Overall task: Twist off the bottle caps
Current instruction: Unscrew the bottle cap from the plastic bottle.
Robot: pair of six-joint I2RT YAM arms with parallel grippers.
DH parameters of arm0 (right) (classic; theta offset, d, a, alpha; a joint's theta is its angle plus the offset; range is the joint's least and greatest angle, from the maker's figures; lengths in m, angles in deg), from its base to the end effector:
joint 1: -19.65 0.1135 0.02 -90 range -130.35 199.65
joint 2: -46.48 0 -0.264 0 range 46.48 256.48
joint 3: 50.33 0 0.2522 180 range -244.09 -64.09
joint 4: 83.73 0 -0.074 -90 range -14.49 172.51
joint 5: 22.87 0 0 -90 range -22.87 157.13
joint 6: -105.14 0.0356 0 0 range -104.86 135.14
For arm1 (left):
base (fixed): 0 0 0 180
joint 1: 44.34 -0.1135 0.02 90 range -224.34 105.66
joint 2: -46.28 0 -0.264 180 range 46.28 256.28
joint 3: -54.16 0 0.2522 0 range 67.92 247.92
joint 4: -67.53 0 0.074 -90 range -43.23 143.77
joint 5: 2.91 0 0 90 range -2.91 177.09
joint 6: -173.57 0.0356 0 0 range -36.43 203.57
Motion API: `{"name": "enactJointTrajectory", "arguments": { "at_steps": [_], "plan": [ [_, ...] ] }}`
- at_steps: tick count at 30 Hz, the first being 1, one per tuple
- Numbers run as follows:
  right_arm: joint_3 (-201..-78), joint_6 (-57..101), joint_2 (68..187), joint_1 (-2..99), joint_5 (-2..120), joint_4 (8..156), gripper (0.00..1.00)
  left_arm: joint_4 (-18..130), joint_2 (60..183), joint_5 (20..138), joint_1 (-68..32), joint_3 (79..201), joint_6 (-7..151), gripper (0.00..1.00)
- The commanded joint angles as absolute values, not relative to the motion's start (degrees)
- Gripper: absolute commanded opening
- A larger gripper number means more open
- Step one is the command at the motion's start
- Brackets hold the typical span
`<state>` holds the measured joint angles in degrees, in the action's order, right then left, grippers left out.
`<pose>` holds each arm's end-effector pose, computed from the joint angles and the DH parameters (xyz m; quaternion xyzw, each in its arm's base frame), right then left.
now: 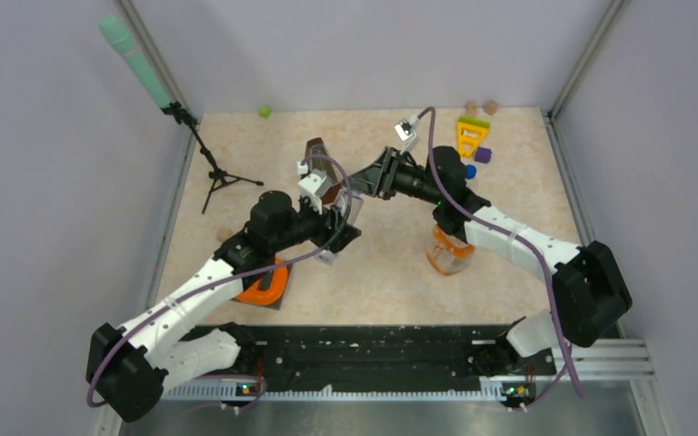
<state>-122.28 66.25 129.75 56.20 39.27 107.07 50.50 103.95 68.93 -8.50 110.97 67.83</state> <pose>0.2647 0.2169 0.3252 -0.0807 0.7053 0.5965 0.3744 0.1829 -0.1458 0.2997 0.2308 0.7699 -0.3677 0.4678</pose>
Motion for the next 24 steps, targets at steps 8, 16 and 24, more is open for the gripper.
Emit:
{"name": "enactJointTrajectory", "arguments": {
  "at_steps": [8, 16, 24],
  "plan": [
    [-121.91, 67.29, 128.65, 56.56, 36.36, 112.23, 0.00, 58.05, 107.01, 68.49, -8.22, 112.31, 65.83, 0.68],
    [-120.85, 66.01, 128.79, 56.56, 36.62, 110.43, 0.00, 58.17, 106.23, 71.42, -8.26, 111.62, 65.46, 0.63],
    [-119.22, 66.61, 129.08, 56.56, 35.17, 112.94, 0.00, 57.00, 106.53, 72.30, -8.17, 111.32, 65.79, 0.24]
  ]
}}
